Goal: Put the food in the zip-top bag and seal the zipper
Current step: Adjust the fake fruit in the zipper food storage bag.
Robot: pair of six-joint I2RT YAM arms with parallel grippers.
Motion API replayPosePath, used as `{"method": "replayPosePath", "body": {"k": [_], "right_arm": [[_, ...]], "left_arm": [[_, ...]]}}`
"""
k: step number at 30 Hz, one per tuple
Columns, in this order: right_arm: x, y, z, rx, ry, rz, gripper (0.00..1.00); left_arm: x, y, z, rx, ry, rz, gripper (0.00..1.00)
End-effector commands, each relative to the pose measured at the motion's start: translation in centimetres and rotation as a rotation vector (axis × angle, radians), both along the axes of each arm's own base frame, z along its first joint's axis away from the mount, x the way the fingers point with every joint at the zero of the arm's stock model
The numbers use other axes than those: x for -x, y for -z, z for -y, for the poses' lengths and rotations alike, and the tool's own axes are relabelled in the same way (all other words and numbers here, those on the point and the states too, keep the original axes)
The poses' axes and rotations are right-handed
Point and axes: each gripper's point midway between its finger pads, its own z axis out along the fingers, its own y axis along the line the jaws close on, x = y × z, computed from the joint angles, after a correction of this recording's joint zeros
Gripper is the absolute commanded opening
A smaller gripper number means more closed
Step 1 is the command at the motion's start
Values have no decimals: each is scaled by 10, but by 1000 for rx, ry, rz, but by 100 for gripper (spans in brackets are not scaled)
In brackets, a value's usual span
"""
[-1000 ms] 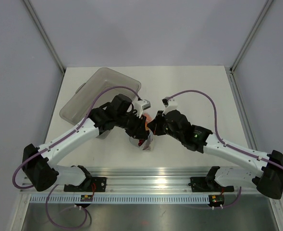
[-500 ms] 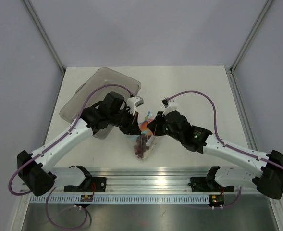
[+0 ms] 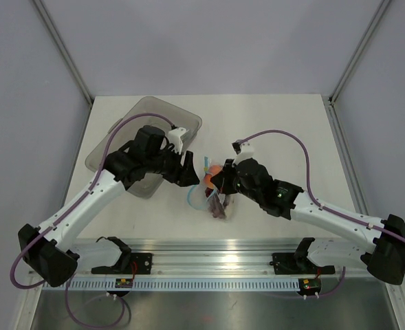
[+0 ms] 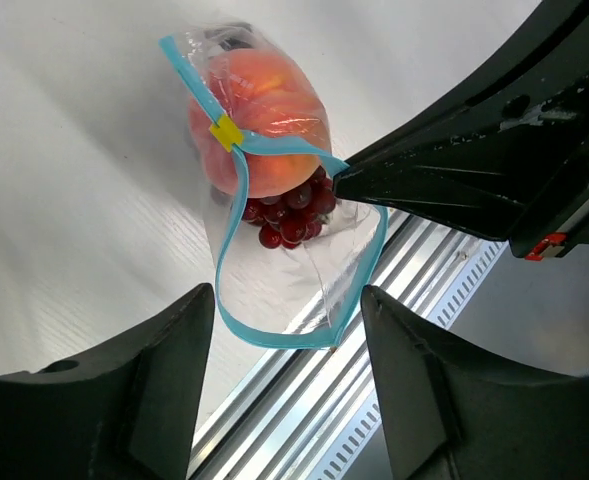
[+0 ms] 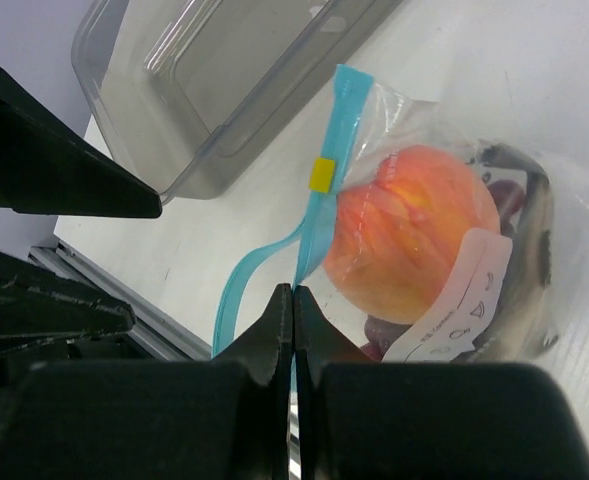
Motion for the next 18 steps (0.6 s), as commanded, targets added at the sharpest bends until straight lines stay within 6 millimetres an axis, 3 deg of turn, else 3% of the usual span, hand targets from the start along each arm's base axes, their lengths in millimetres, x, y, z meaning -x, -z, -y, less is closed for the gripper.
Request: {"method": "replayPosePath", "body": {"k": [1, 5, 9, 18], "right_arm": [[-7, -25, 1, -63, 30, 63, 0], [-8, -25, 1, -65, 32, 61, 0], [-9, -25, 0, -63, 32, 61, 0], [-9, -25, -4, -69, 23, 57, 0]], "left_arm": [[-16, -4, 2, -2, -27, 54, 61], [-14, 9, 3, -22, 0, 31, 55], [-9, 21, 6, -14, 25, 6, 60], [-25, 44, 8, -53, 2, 16, 59]]}}
